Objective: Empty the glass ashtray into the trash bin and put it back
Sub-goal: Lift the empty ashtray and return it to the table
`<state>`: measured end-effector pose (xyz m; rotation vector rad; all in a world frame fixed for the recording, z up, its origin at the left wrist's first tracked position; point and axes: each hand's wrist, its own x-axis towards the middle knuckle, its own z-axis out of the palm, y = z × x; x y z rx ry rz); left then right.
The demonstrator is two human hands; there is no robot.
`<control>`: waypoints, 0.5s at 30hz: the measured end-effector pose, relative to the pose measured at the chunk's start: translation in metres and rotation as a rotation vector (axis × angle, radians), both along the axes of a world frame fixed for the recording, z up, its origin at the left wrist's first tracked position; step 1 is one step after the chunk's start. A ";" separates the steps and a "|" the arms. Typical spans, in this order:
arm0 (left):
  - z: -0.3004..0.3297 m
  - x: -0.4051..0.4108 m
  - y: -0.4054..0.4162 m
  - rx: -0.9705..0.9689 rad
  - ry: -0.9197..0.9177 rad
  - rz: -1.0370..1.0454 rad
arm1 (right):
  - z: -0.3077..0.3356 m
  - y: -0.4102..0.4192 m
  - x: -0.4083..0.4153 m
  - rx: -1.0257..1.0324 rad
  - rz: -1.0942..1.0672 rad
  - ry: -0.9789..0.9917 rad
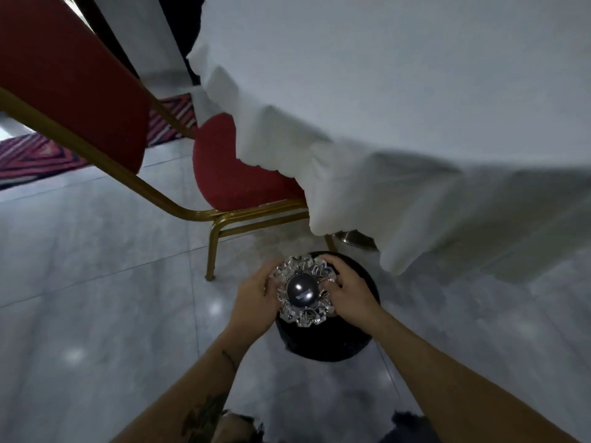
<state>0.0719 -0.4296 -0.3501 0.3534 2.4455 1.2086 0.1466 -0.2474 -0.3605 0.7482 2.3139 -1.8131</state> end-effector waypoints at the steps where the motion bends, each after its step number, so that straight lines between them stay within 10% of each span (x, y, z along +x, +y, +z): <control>1: 0.020 0.004 -0.003 0.007 -0.029 0.024 | 0.018 -0.003 0.002 0.005 -0.001 -0.018; 15: 0.249 0.037 -0.036 0.007 -0.236 -0.031 | 0.260 -0.023 0.040 0.075 0.081 -0.156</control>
